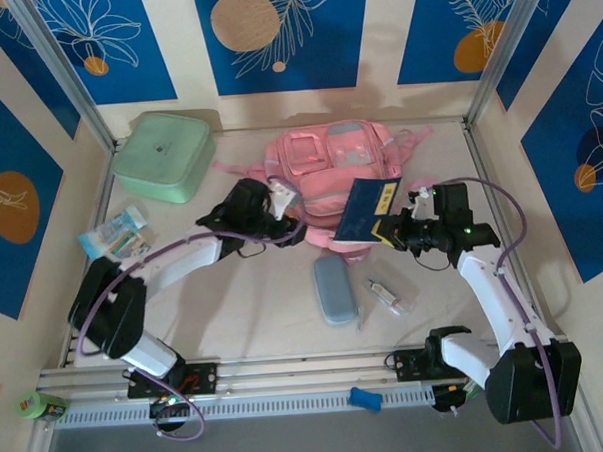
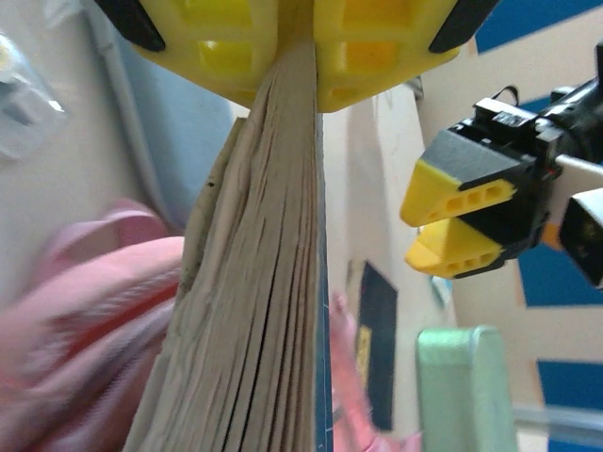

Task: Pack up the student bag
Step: Open the student bag at the top-center of the table.

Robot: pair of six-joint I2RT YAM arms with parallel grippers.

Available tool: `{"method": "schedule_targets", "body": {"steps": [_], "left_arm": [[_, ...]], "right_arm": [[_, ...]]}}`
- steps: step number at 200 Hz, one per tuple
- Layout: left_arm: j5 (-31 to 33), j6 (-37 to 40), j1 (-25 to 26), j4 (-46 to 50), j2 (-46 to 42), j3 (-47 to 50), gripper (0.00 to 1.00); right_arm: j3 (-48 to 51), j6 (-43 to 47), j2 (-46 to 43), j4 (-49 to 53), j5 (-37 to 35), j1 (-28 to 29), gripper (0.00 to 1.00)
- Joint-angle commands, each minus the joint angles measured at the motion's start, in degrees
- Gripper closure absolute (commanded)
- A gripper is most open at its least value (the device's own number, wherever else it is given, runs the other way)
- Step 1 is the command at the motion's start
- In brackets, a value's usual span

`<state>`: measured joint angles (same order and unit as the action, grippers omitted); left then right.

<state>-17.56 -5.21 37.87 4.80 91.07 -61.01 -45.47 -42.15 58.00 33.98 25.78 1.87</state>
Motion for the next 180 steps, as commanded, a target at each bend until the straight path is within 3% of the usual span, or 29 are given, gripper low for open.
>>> {"method": "schedule_targets", "body": {"steps": [1, 38, 133, 157, 180], "left_arm": [[2.06, 9.71, 1.35, 3.05, 5.03, -6.54, 0.50], [3.31, 16.06, 1.99, 6.44, 14.09, -16.04, 0.38], [8.38, 24.92, 5.70, 14.20, 26.95, -31.27, 0.31], [7.01, 25.96, 5.97, 14.91, 29.58, -34.61, 0.30], [9.47, 27.63, 6.90, 15.83, 32.96, -38.06, 0.30]], "right_arm": [[1.40, 0.84, -2.00, 2.76, -0.10, -3.11, 1.00], [3.21, 1.34, -2.69, 3.55, 1.62, -7.36, 1.00], [4.15, 2.73, -3.77, 5.40, 3.86, -14.89, 1.00], [4.27, 2.42, -3.77, 5.08, 4.79, -15.46, 1.00], [3.90, 2.49, -4.11, 5.40, 4.66, -15.72, 1.00]]}}
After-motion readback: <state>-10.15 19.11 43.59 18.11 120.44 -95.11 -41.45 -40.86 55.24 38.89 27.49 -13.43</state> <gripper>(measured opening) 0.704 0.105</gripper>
